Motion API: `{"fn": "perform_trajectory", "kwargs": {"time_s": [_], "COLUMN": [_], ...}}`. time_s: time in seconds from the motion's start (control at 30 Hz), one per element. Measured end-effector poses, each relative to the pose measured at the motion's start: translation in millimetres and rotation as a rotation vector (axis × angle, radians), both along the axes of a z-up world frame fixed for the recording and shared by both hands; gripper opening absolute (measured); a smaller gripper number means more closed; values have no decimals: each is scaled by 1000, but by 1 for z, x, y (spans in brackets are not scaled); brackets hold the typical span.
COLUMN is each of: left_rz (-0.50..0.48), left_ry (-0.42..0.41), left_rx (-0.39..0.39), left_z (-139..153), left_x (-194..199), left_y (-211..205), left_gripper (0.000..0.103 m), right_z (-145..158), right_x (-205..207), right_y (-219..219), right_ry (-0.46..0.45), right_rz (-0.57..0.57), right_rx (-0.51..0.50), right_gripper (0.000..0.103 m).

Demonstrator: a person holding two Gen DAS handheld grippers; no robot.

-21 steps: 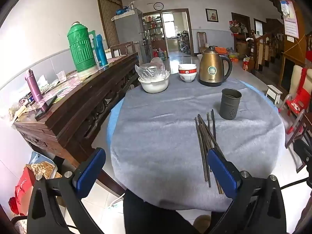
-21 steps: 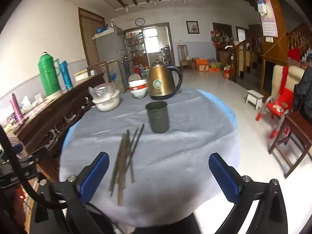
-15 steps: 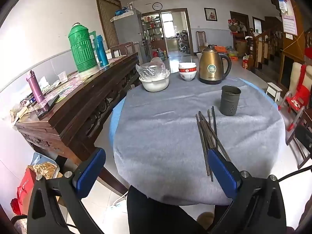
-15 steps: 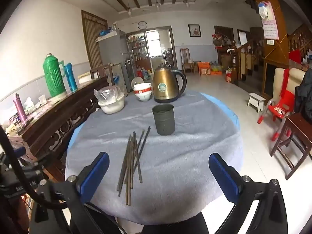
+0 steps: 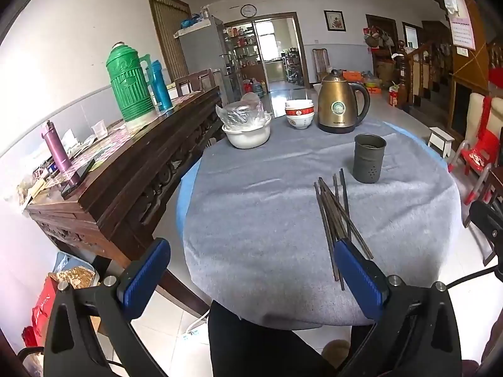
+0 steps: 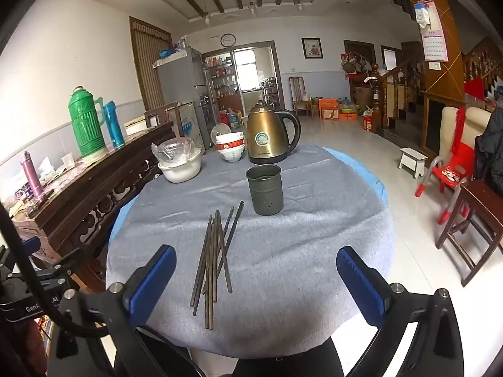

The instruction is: Organize utensils

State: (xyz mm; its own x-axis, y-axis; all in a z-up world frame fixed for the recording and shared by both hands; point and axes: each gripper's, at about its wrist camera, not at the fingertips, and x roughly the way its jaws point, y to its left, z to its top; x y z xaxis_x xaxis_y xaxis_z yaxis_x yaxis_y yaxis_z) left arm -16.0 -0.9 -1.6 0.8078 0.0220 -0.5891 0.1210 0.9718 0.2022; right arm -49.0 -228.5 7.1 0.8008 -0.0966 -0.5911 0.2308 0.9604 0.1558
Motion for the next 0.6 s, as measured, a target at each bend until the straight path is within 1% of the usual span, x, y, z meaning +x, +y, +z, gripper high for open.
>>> {"fn": "perform_trajectory", "kwargs": {"time_s": [0.37,0.6], "left_rz": [-11,-13], "left_ry": [-16,-23], "left_rx": [30,33], "left_z": [2,4], "left_x": [-2,-2], "left_y": [-9,-9], "left_gripper": [103,103], "right_z": [-2,-2], "right_x": [0,0], "right_y": [-8,-8], "right_ry": [4,3], "right_rz": [-12,-11], "right_rx": [18,18], "right_gripper": [103,103]}}
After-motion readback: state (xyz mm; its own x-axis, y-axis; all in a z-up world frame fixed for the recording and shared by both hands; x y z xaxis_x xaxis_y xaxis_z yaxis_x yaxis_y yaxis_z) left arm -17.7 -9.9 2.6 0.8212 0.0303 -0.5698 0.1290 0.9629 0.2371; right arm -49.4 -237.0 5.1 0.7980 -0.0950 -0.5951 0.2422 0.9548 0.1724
